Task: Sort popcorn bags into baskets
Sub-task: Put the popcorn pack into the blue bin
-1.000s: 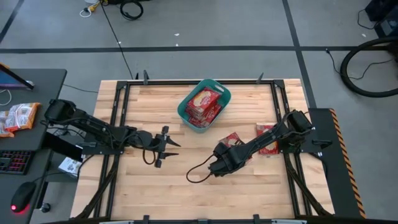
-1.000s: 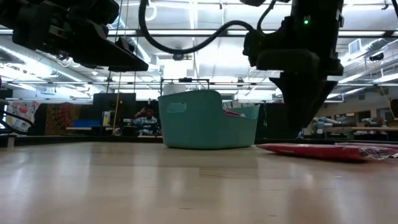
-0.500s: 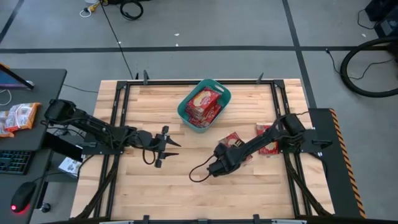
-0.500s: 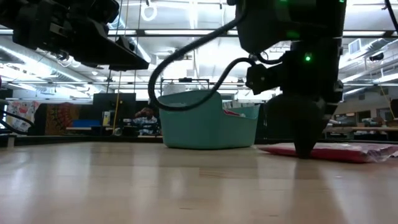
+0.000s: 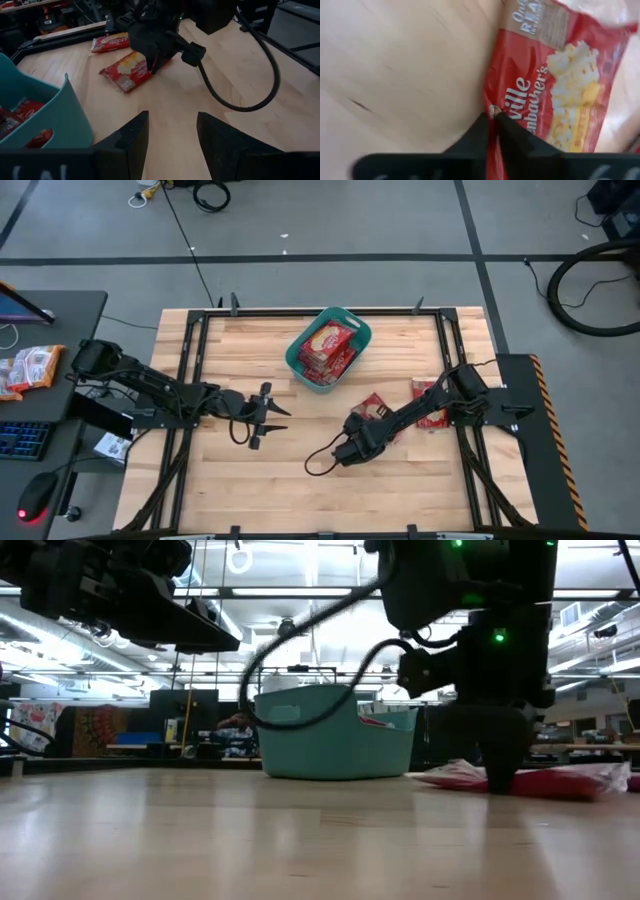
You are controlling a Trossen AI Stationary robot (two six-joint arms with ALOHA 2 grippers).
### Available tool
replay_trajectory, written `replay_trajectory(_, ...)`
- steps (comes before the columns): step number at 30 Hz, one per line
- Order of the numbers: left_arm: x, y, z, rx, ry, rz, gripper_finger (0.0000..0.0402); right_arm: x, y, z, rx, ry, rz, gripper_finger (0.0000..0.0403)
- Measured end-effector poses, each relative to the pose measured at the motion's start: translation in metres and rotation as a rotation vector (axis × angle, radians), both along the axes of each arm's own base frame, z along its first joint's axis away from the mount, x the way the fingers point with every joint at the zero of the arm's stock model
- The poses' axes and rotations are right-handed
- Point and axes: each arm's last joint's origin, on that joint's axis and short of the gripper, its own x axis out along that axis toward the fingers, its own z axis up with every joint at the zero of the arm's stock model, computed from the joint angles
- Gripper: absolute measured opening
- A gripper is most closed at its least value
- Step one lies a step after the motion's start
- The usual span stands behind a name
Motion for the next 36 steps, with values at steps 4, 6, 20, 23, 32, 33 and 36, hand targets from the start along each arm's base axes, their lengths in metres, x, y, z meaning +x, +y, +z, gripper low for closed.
replay_trajectory(4,0.0,0.0,0.0,-0.022,0.001,0.007,0.0172,0.0,0.002,0.003,0.007,0.039,0.036,0.001)
replay_trajectory(6,0.0,0.0,0.0,-0.022,0.001,0.007,0.0172,0.003,0.004,0.008,0.015,0.05,0.05,0.001)
replay_trajectory(20,-0.001,-0.002,-0.001,-0.02,0.013,-0.044,0.0172,0.017,0.021,0.06,-0.009,-0.092,0.232,0.0002)
replay_trajectory(23,-0.001,-0.002,-0.001,-0.014,0.013,-0.073,0.0172,0.017,0.023,0.074,-0.032,-0.137,0.26,0.0002)
replay_trajectory(32,0.0,-0.002,0.0,-0.014,0.0,-0.073,0.0172,0.014,0.021,0.11,-0.053,-0.267,0.336,0.0001)
replay_trajectory(33,0.0,-0.002,0.001,-0.014,-0.002,-0.073,0.0172,0.013,0.02,0.113,-0.061,-0.277,0.341,0.0001)
replay_trajectory(36,0.0,-0.002,0.001,-0.015,-0.004,-0.073,0.0172,0.009,0.017,0.124,-0.09,-0.304,0.358,0.0001)
